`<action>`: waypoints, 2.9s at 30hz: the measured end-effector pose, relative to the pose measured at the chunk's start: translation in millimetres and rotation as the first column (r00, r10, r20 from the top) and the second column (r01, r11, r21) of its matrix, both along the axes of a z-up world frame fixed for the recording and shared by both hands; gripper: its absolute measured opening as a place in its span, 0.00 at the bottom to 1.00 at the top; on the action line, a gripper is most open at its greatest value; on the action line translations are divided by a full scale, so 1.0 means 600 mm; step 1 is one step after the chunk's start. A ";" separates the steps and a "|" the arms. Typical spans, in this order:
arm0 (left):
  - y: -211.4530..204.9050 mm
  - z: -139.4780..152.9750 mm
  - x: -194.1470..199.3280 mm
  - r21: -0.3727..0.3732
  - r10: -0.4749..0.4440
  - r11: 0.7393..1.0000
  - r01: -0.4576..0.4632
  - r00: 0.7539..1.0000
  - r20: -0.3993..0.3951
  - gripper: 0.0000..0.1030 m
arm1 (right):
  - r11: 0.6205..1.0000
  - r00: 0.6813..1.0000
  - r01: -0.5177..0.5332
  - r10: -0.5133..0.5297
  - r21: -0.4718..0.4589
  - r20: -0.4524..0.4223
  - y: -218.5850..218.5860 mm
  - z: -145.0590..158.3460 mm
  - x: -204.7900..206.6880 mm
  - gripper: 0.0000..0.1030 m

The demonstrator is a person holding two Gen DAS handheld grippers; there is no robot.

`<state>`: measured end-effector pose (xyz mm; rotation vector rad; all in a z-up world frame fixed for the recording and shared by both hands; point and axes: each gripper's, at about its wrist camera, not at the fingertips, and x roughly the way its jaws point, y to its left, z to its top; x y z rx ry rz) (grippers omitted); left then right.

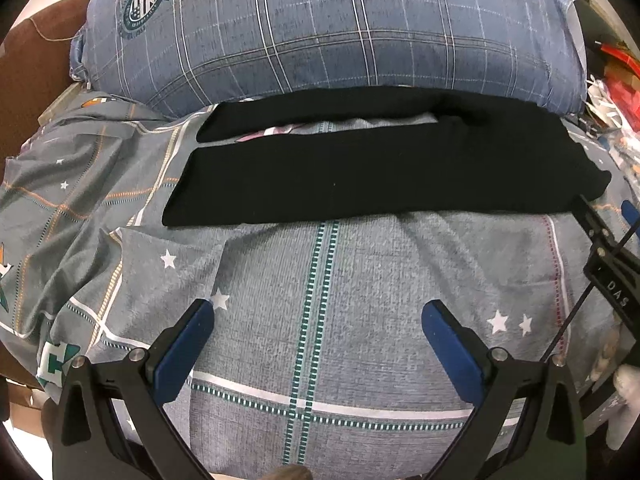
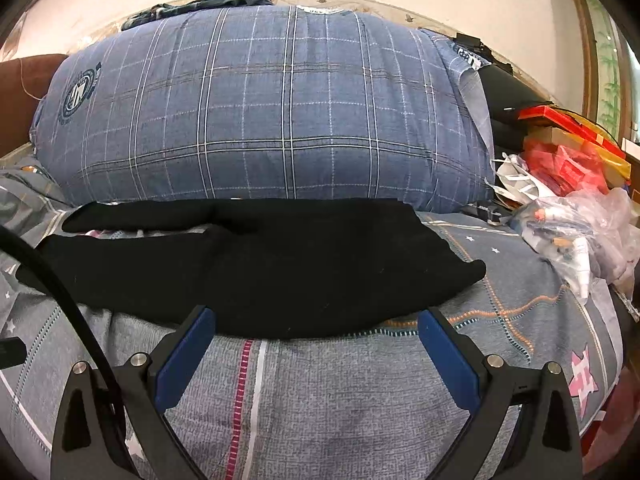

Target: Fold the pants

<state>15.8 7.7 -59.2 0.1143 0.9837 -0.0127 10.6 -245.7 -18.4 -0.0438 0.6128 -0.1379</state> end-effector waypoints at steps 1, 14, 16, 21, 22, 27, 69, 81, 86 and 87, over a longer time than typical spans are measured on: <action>0.000 -0.002 0.001 0.001 0.001 1.000 -0.001 1.000 -0.006 1.00 | 1.000 1.000 -0.002 0.002 0.000 -0.002 0.000 0.000 0.000 1.00; -0.006 -0.011 0.002 -0.010 0.001 1.000 -0.001 1.000 -0.010 1.00 | 1.000 1.000 -0.013 0.013 -0.007 -0.023 0.005 -0.004 0.006 1.00; -0.008 -0.004 -0.001 -0.015 -0.003 1.000 0.003 1.000 0.010 1.00 | 1.000 1.000 -0.015 0.015 -0.007 -0.024 0.007 -0.004 0.006 1.00; -0.012 0.020 -0.009 -0.019 -0.013 1.000 0.015 0.998 0.065 1.00 | 1.000 0.999 -0.019 0.019 -0.009 -0.031 0.010 -0.006 0.008 1.00; -0.013 0.024 -0.011 -0.023 -0.018 1.000 0.019 0.997 0.075 1.00 | 1.000 0.999 -0.020 0.019 -0.010 -0.033 0.010 -0.006 0.009 1.00; -0.017 0.033 -0.010 -0.031 -0.030 0.999 0.032 0.996 0.083 1.00 | 1.000 0.999 -0.023 0.022 -0.009 -0.041 0.012 -0.008 0.011 1.00; 0.005 -0.067 0.016 -0.080 -0.016 0.997 0.009 0.997 -0.082 1.00 | 0.998 0.992 -0.048 0.043 -0.037 -0.122 0.025 -0.040 0.037 1.00; 0.036 -0.033 -0.001 -0.205 -0.111 0.975 0.089 0.989 -0.097 0.47 | 1.000 0.994 -0.021 0.020 -0.011 -0.104 0.010 -0.046 0.030 1.00; 0.112 0.029 0.021 -0.324 -0.082 0.944 0.058 0.995 -0.062 0.44 | 0.996 0.992 -0.061 0.068 0.071 -0.108 0.000 -0.014 0.024 0.99; 0.130 0.040 0.029 -0.329 -0.068 0.943 0.046 0.996 -0.055 0.44 | 0.995 0.991 -0.057 0.066 0.077 -0.112 -0.005 -0.001 0.026 0.98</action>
